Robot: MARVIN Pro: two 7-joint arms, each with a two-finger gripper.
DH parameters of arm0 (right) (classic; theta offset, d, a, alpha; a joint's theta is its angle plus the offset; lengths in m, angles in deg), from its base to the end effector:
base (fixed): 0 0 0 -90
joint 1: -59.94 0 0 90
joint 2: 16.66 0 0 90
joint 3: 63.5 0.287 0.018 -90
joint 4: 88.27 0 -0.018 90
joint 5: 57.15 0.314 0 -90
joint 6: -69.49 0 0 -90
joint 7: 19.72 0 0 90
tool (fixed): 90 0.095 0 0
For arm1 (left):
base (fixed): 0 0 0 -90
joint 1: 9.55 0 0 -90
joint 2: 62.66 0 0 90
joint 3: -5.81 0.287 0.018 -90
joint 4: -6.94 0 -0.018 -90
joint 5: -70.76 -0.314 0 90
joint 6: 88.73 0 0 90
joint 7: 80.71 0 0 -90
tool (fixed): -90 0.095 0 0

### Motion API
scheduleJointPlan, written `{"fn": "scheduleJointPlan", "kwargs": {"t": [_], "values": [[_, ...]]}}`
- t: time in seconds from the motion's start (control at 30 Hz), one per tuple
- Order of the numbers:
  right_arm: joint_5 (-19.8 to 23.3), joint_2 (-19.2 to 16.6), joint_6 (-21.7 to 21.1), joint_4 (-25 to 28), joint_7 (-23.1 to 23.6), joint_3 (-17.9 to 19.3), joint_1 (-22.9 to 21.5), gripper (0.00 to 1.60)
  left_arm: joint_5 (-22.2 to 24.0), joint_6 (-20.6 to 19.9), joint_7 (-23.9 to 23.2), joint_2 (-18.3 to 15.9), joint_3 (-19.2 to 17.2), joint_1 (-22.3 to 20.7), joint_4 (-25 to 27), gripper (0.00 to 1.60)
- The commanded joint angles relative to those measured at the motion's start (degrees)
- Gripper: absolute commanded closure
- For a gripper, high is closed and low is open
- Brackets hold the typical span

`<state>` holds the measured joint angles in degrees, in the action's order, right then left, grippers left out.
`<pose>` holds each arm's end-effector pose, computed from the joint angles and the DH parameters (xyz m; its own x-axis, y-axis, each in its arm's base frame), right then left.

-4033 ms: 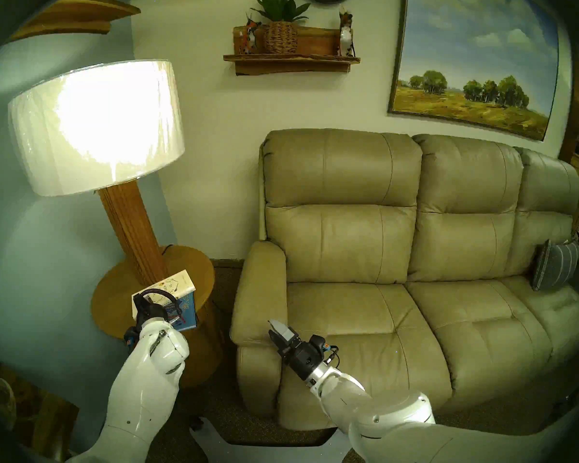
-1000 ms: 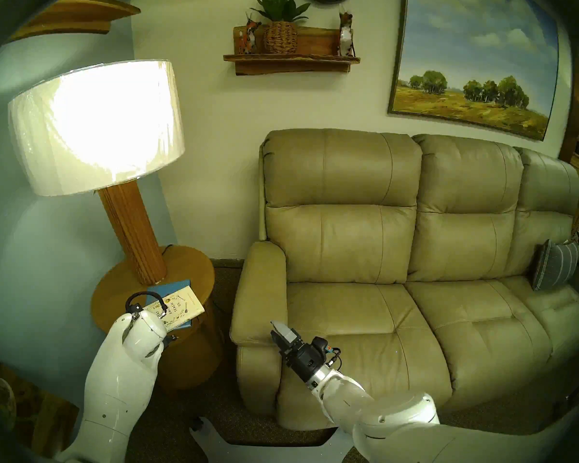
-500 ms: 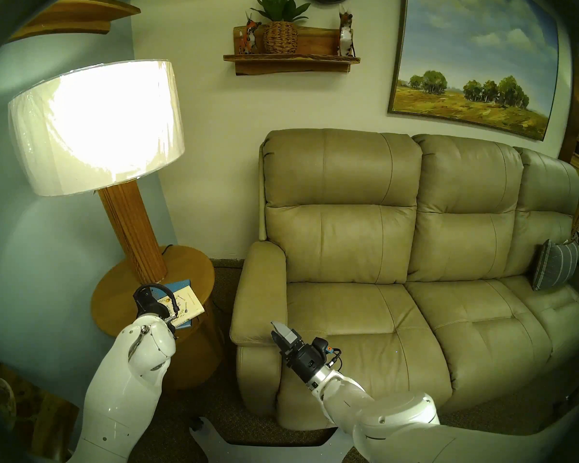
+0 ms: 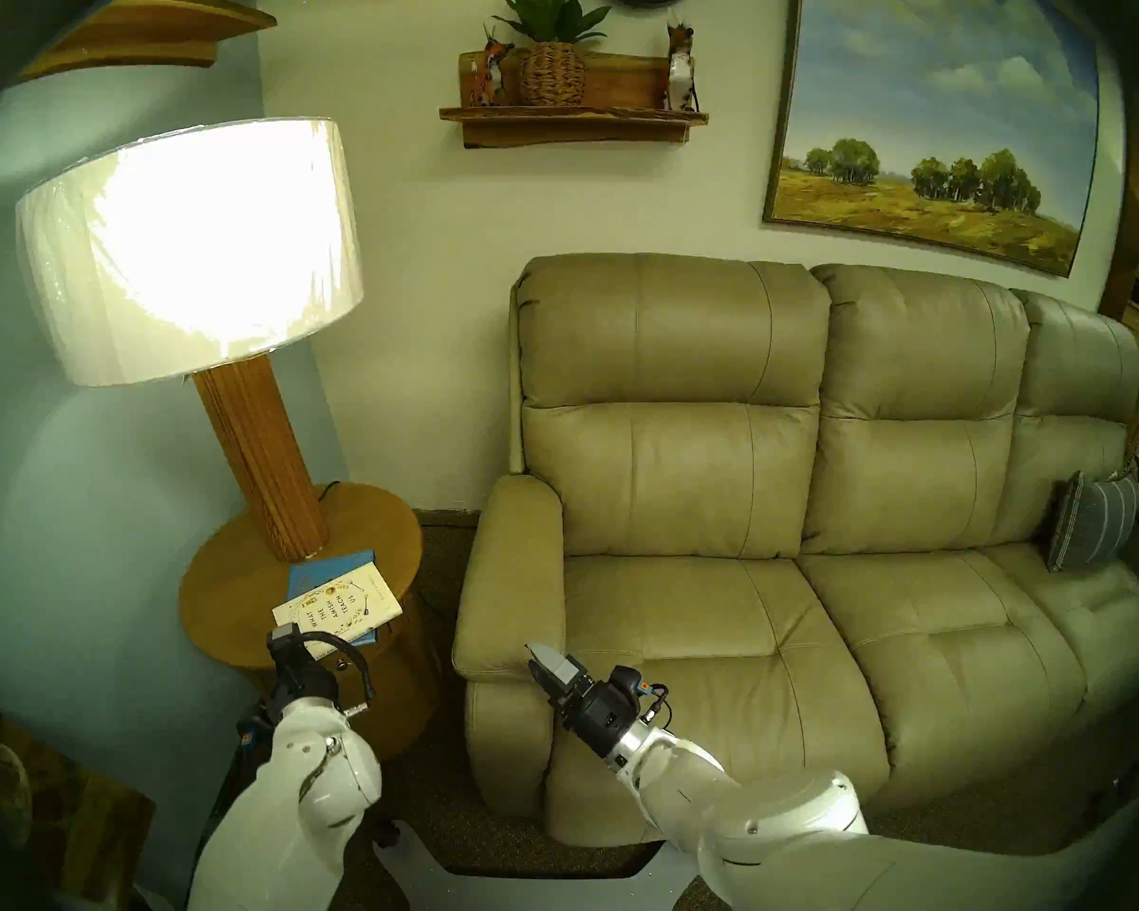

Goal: Move books from sofa to side table

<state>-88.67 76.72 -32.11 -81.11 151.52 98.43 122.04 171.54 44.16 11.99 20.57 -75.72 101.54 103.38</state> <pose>0.3525 0.0705 -0.5129 0.7268 -0.6459 0.2335 0.2691 -0.0450 -0.9621 0.2812 0.0354 -0.4043 -0.5526 0.8286 0.0892 0.3180 0.1107 0.9416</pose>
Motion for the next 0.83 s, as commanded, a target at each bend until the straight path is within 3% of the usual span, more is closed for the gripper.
{"fn": "scheduleJointPlan", "kwargs": {"t": [0.0, 0.3, 0.43, 0.47, 0.57, 0.67, 0.73, 0.77, 0.8], "values": [[-1.1, -1.9, 2.7, 2.1, -0.8, -1.0, 1.1, 0.0, -4.7, 2.0, -7.0, -0.6, 0.0, 2.4, -2.9, 0.0], [-1.6, -2.5, 5.2, 3.3, 0.0, -0.6, 1.8, 0.0, -8.4, 3.6, -15.4, -0.7, 0.1, 0.6, -8.1, 0.0], [-1.9, -2.3, 6.2, 3.5, 0.1, -0.6, 1.9, 0.0, -8.6, 3.5, -18.6, -0.4, 0.4, -0.2, -9.9, 0.0], [-1.9, -2.3, 6.4, 3.6, 0.1, -0.6, 2.0, 0.0, -8.3, 3.5, -21.2, -0.1, 0.2, -0.3, -10.7, 0.0], [-1.9, -2.2, 6.8, 3.6, 0.2, -0.5, 2.0, 0.0, -8.6, 3.6, -21.8, 0.0, 0.2, -0.7, -11.4, 0.0], [-1.9, -2.2, 7.2, 3.7, 0.3, -0.5, 2.0, 0.0, -7.8, 3.5, -26.2, 0.6, -0.2, -1.1, -12.9, 0.0], [-1.9, -2.2, 7.3, 3.7, 0.3, -0.5, 2.0, 0.0, -8.1, 3.5, -25.0, 0.5, -0.1, -1.2, -12.8, 0.0], [-1.9, -2.1, 7.6, 3.7, 0.4, -0.4, 2.1, 0.0, -7.1, 3.2, -29.1, 1.0, -0.6, -1.4, -14.1, 0.0], [-1.9, -2.1, 7.6, 3.7, 0.4, -0.4, 2.1, 0.0, -7.1, 3.2, -29.1, 1.0, -0.6, -1.4, -14.1, 0.0]]}}
